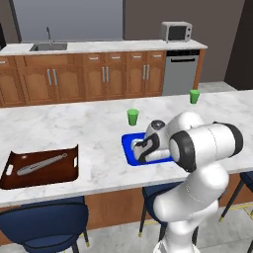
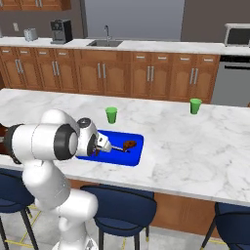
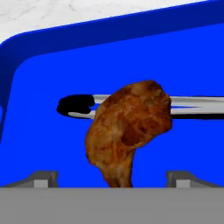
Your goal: Gather the lime and onion from the fridge and place them on a tray on the dining counter. Then gather the chicken drumsticks from the fridge and place them on the other tray.
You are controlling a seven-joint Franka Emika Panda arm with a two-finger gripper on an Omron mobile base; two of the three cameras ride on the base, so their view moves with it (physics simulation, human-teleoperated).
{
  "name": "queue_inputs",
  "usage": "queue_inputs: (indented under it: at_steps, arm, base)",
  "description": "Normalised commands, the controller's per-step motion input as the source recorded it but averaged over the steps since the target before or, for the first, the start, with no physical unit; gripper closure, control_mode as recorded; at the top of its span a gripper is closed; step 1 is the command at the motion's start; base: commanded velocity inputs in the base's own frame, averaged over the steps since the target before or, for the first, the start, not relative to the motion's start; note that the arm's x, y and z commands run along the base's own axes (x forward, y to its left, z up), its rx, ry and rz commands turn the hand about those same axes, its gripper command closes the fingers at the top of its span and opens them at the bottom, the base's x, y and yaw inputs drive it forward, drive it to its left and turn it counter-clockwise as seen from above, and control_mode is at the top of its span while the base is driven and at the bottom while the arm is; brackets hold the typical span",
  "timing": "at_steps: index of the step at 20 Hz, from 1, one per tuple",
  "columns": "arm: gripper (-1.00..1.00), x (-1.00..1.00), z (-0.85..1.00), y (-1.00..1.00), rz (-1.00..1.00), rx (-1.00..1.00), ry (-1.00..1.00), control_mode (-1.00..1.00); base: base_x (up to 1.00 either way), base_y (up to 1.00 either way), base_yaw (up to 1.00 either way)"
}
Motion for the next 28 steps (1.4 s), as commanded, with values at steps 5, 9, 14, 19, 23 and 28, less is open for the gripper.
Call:
queue_inputs:
  at_steps: [5, 9, 14, 19, 23, 28]
  arm:
    - [-1.0, -0.25, 0.6, 0.0, 0.0, 0.0, -0.03, -1.0]
    - [-1.0, -0.32, 0.72, 0.0, 0.0, 0.0, 0.0, -1.0]
    - [-1.0, -0.49, 0.79, 0.0, 0.0, 0.0, 0.0, -1.0]
    - [-1.0, -0.78, 0.66, 0.0, 0.0, 0.0, 0.0, -1.0]
    - [-1.0, -0.91, 0.55, 0.0, 0.0, 0.0, 0.0, -1.0]
    - [-1.0, -0.93, 0.55, 0.0, 0.01, 0.0, -0.01, -1.0]
  base:
    - [0.0, 0.0, 0.0]
    - [0.0, 0.0, 0.0]
    - [0.0, 0.0, 0.0]
    - [0.0, 0.0, 0.0]
    - [0.0, 0.0, 0.0]
    - [0.0, 0.0, 0.0]
